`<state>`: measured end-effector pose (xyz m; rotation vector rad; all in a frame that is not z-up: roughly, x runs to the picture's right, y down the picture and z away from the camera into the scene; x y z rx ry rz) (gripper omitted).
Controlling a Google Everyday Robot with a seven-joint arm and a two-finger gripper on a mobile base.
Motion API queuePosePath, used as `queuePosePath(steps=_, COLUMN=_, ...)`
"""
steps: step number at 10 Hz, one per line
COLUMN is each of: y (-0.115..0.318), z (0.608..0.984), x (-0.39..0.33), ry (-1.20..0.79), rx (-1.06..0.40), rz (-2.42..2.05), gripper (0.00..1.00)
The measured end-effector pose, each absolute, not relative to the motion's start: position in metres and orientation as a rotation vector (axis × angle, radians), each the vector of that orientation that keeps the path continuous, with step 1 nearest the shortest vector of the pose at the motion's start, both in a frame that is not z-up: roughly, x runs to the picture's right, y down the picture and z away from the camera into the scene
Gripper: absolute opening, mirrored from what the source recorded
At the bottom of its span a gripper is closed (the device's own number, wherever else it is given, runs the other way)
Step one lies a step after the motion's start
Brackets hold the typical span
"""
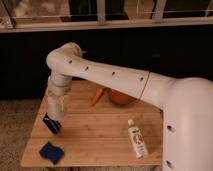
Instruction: Place the ceramic cup over the eraser
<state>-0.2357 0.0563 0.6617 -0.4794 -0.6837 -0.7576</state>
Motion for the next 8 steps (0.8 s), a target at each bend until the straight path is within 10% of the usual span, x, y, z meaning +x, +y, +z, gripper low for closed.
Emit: queuePosePath(steps=8, y=0.071, z=0.656, x=-0.281, ry=-0.709, rx=-0.511, rz=-0.9, gripper=0.0)
